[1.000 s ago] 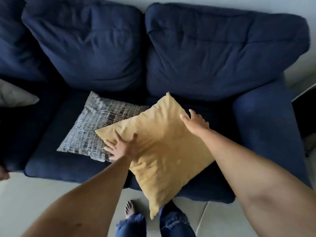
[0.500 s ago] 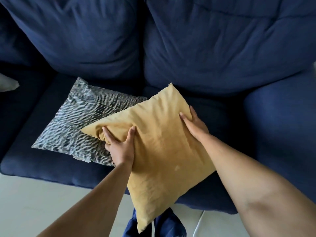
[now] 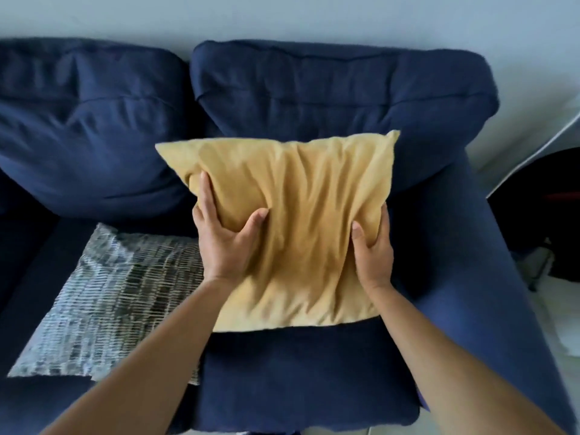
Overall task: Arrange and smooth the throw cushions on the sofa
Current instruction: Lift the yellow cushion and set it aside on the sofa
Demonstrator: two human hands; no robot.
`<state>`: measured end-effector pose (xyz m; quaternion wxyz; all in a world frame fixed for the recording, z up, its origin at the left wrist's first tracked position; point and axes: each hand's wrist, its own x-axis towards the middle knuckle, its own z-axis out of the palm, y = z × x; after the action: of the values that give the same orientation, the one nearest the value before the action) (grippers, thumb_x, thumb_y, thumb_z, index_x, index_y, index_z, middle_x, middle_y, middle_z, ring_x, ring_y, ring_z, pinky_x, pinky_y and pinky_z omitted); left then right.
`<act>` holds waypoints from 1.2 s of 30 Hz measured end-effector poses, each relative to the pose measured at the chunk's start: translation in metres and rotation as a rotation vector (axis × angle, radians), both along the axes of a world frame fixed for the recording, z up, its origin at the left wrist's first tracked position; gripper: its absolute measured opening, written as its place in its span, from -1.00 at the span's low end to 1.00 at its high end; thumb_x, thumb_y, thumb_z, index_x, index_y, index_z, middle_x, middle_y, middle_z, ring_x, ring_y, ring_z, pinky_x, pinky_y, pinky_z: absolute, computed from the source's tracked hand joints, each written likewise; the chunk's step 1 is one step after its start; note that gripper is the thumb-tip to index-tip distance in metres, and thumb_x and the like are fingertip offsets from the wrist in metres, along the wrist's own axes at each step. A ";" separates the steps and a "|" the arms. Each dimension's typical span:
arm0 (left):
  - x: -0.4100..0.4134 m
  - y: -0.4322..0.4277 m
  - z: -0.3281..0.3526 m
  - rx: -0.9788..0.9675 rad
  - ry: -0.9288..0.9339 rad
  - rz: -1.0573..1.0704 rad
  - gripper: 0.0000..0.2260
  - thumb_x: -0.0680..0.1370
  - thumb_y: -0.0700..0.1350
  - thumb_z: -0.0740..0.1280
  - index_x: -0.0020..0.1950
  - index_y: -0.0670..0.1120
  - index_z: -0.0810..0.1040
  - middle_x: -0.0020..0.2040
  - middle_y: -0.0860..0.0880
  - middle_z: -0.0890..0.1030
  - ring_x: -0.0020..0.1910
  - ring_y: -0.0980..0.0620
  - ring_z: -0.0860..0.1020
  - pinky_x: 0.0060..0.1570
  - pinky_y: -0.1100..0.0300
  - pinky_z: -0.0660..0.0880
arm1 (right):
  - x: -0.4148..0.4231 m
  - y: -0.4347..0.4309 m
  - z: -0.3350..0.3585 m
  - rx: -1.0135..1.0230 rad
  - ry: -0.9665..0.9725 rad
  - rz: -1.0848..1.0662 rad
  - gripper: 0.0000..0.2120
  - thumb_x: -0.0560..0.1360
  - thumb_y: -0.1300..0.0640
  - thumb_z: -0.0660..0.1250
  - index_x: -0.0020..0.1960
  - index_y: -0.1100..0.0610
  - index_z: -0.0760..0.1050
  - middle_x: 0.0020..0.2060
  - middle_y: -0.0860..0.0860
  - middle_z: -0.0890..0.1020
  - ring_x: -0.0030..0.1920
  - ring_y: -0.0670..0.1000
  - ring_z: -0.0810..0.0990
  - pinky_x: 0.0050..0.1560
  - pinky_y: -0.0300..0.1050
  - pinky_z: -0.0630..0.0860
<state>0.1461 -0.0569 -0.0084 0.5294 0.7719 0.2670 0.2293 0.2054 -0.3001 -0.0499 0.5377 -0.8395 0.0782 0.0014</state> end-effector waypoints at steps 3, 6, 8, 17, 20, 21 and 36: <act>0.045 -0.004 0.009 0.049 -0.074 -0.067 -0.04 0.32 0.39 0.49 0.59 0.40 0.01 0.45 -0.03 0.31 0.19 0.50 0.35 0.10 0.72 0.18 | 0.025 -0.010 0.006 0.042 -0.099 -0.121 -0.22 0.45 -0.38 0.17 0.59 -0.20 0.05 0.28 -0.31 0.40 0.26 -0.15 0.42 0.15 -0.25 0.33; 0.073 -0.006 -0.004 0.036 -0.018 -0.108 -0.05 0.35 0.39 0.46 0.58 0.40 -0.04 0.50 -0.08 0.27 0.25 0.23 0.40 0.13 0.65 0.23 | 0.045 -0.018 -0.004 -0.019 -0.045 -0.094 -0.19 0.44 -0.44 0.11 0.61 -0.20 -0.02 0.17 -0.38 0.41 0.18 -0.10 0.40 0.13 -0.14 0.31; 0.081 -0.007 -0.020 -0.001 0.101 -0.134 -0.05 0.37 0.39 0.45 0.57 0.44 -0.11 0.55 -0.10 0.20 0.36 0.00 0.43 0.25 0.36 0.34 | 0.054 -0.023 -0.016 -0.081 0.060 -0.003 -0.14 0.42 -0.48 0.06 0.61 -0.20 -0.09 0.32 -0.17 0.48 0.27 0.04 0.43 0.19 -0.03 0.36; 0.094 -0.008 -0.045 0.046 0.182 -0.075 -0.06 0.38 0.44 0.41 0.53 0.50 -0.17 0.55 -0.09 0.17 0.39 -0.12 0.44 0.24 0.07 0.43 | 0.074 -0.019 -0.029 -0.136 0.131 -0.007 -0.09 0.42 -0.49 0.00 0.63 -0.11 -0.16 0.48 0.03 0.39 0.44 0.21 0.32 0.39 0.23 0.28; 0.089 -0.004 -0.038 0.047 0.159 -0.086 -0.10 0.40 0.43 0.40 0.53 0.51 -0.15 0.60 -0.07 0.09 0.48 -0.08 0.35 0.30 0.12 0.36 | 0.072 -0.014 -0.025 -0.169 0.059 -0.081 -0.13 0.47 -0.41 0.03 0.64 0.01 -0.05 0.51 0.12 0.34 0.45 0.20 0.33 0.41 0.33 0.24; 0.086 -0.001 -0.035 0.045 0.152 -0.093 -0.11 0.41 0.41 0.41 0.53 0.52 -0.15 0.61 -0.06 0.07 0.50 -0.07 0.33 0.33 0.11 0.36 | 0.071 -0.010 -0.021 -0.193 0.023 -0.127 -0.16 0.50 -0.37 0.04 0.64 0.05 -0.02 0.51 0.15 0.32 0.45 0.21 0.33 0.41 0.35 0.23; -0.014 0.143 -0.011 0.242 0.357 0.073 -0.64 0.63 0.02 0.33 0.43 0.05 0.54 0.37 -0.01 0.52 0.27 -0.04 0.54 0.29 -0.06 0.48 | -0.002 0.195 0.034 -0.137 -0.404 0.313 -0.70 0.60 0.20 0.22 0.27 0.25 0.56 0.04 0.16 0.63 0.03 0.17 0.59 0.11 0.15 0.54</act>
<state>0.1325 0.0860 -0.0196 0.3686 0.8479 0.3550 0.1382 0.2032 -0.1047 -0.0157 0.4774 -0.8592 -0.1615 -0.0884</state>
